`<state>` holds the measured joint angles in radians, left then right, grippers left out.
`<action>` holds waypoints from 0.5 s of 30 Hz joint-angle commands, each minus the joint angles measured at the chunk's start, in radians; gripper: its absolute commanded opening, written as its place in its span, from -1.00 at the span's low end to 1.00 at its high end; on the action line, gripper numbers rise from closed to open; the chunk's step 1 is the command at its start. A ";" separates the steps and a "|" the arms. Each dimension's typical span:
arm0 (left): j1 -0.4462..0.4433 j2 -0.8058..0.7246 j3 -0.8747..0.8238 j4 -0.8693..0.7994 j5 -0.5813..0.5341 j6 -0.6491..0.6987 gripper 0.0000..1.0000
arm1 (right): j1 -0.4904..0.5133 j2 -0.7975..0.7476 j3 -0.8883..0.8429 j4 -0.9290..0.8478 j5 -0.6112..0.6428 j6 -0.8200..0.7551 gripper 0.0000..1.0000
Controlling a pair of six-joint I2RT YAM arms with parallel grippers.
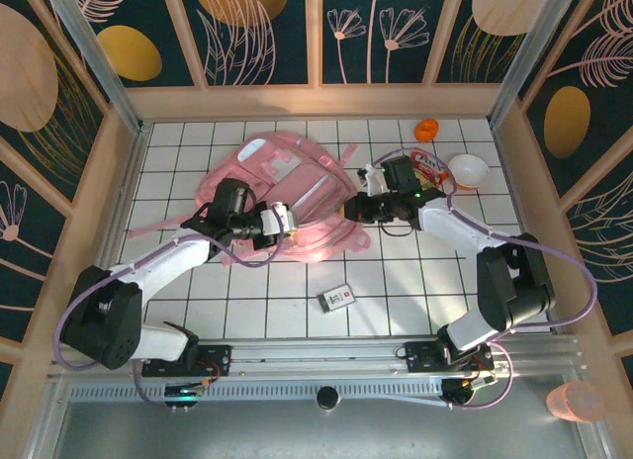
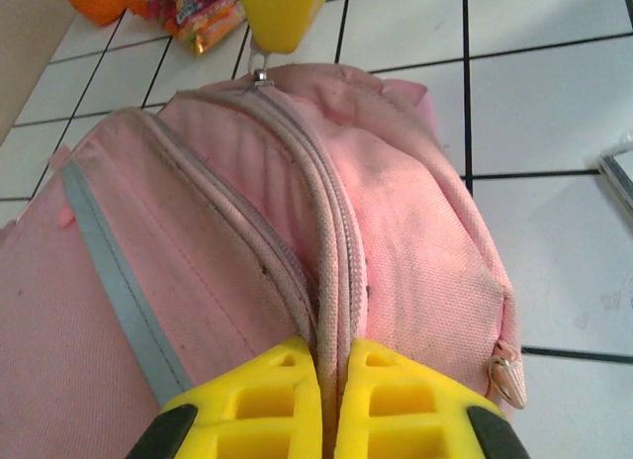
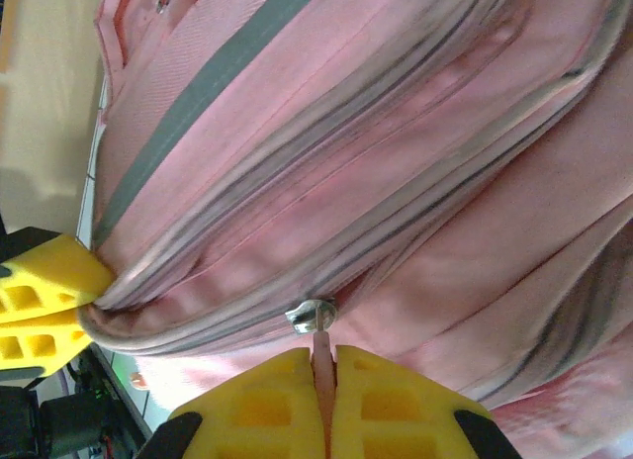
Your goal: Pack the student bag
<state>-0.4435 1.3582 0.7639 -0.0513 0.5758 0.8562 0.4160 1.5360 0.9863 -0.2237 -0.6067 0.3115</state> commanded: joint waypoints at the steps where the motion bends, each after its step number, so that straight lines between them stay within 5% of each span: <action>1: 0.071 -0.049 -0.049 -0.104 -0.207 0.035 -0.89 | -0.042 0.008 0.034 0.011 0.046 -0.027 -1.00; 4: 0.104 -0.080 -0.090 -0.076 -0.371 0.035 -0.59 | 0.014 -0.009 0.019 0.046 0.041 0.035 -1.00; 7: 0.133 -0.105 -0.089 -0.063 -0.421 0.001 -0.31 | 0.085 -0.026 -0.006 0.098 0.057 0.130 -1.00; 10: 0.135 -0.110 -0.019 -0.145 -0.313 -0.034 0.28 | 0.162 -0.033 -0.021 0.150 0.088 0.203 -1.00; 12: 0.129 -0.128 0.028 -0.168 -0.153 -0.085 0.36 | 0.197 -0.031 -0.021 0.175 0.099 0.238 -1.00; 15: 0.026 -0.171 -0.001 -0.041 -0.125 -0.145 0.47 | 0.233 -0.030 -0.014 0.190 0.123 0.255 -1.00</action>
<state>-0.3405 1.2449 0.7238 -0.1375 0.3321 0.7883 0.5983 1.5444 0.9798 -0.1081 -0.5156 0.4969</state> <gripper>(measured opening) 0.717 0.060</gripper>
